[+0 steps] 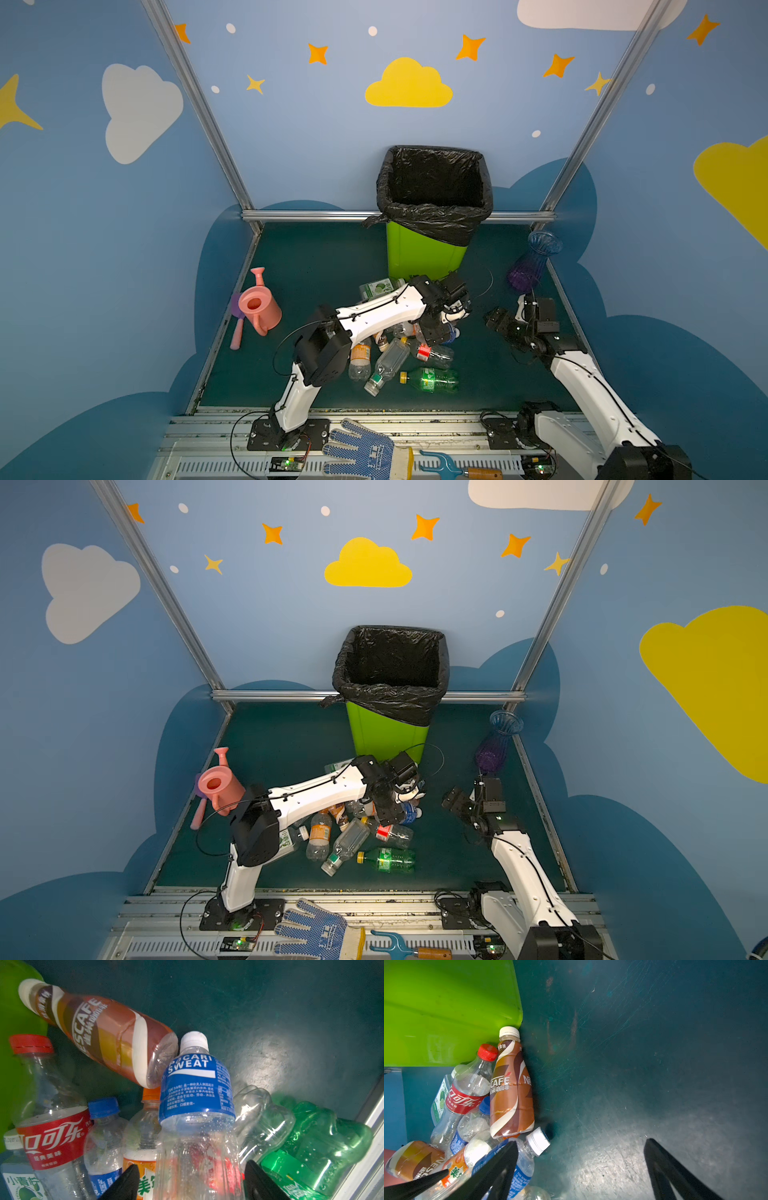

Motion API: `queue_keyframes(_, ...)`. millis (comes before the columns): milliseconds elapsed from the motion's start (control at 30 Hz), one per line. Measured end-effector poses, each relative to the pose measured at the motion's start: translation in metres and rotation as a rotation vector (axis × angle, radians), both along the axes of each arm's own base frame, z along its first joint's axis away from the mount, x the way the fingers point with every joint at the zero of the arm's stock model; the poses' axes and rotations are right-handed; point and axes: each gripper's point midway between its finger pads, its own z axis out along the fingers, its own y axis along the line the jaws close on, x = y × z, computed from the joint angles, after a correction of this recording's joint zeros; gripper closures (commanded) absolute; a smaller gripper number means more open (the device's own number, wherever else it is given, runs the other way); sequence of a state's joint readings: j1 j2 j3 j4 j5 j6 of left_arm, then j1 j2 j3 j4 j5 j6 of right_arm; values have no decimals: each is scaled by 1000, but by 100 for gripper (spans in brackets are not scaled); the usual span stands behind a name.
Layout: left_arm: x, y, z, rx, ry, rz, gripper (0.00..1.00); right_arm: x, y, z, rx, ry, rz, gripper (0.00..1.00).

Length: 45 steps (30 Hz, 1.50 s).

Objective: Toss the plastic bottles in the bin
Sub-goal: 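Reach the left gripper into the pile and grasp the Pocari Sweat bottle, then lift the Pocari Sweat bottle with the left gripper over the bin and release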

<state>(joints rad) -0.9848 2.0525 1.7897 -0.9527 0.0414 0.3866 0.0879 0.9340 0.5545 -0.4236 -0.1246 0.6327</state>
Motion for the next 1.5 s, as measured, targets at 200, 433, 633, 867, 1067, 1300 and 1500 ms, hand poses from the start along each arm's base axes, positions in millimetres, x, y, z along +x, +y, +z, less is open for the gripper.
queue_keyframes(200,-3,1,-7,21,23,-4,33,-2,-1,-4,10,10,-3,6)
queue_keyframes(433,-5,1,-9,21,38,-8,52,-3,-3,-5,25,16,-21,6)
queue_keyframes(633,-6,-1,-8,11,43,-9,55,-2,-4,-4,33,13,-27,6)
queue_keyframes(867,0,-6,18,-61,-2,10,59,-1,-5,-3,39,7,-31,6)
queue_keyframes(1067,26,8,108,-246,-176,88,61,1,-5,-1,41,0,-33,6)
queue_keyframes(1300,46,86,278,-622,-576,263,65,10,-6,12,45,-27,-36,6)
queue_keyframes(1500,34,201,402,-993,-948,482,63,16,-5,21,52,-53,-33,6)
